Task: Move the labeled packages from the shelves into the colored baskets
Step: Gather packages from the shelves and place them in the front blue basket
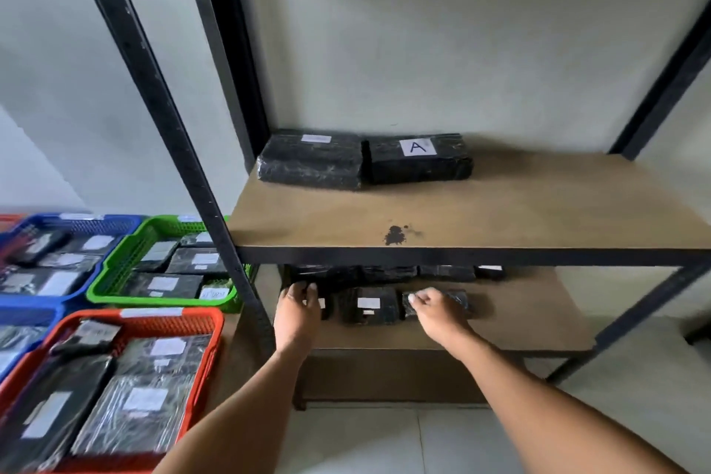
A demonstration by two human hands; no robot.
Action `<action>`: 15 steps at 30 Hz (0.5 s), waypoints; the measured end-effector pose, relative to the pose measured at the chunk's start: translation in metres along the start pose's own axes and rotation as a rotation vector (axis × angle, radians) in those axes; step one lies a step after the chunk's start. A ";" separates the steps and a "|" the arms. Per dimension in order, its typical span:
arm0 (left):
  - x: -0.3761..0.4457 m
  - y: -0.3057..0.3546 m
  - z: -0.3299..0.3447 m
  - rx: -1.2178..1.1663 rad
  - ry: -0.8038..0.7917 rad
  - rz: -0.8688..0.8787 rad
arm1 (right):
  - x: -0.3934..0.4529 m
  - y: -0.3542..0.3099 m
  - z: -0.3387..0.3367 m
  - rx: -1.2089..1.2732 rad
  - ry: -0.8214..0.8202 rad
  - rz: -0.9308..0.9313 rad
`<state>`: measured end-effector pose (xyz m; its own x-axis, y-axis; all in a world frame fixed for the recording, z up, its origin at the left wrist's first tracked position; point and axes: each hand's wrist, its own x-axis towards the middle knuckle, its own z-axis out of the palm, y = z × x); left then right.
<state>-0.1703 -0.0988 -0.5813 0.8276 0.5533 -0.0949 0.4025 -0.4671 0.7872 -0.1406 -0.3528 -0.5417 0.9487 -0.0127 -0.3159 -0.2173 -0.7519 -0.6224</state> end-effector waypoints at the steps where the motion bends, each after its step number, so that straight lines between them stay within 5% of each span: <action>1: 0.008 0.000 -0.001 -0.021 0.028 -0.018 | 0.009 -0.002 0.004 0.002 0.001 0.002; 7: 0.076 -0.033 0.031 -0.196 0.246 0.003 | 0.099 0.003 0.056 0.112 0.036 -0.034; 15: 0.160 -0.093 0.088 -0.397 0.434 0.000 | 0.200 0.030 0.138 0.255 0.287 -0.240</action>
<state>-0.0412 -0.0272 -0.7234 0.5580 0.8241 0.0975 0.1561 -0.2197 0.9630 0.0109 -0.2865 -0.7223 0.9966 -0.0666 0.0479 0.0014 -0.5699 -0.8217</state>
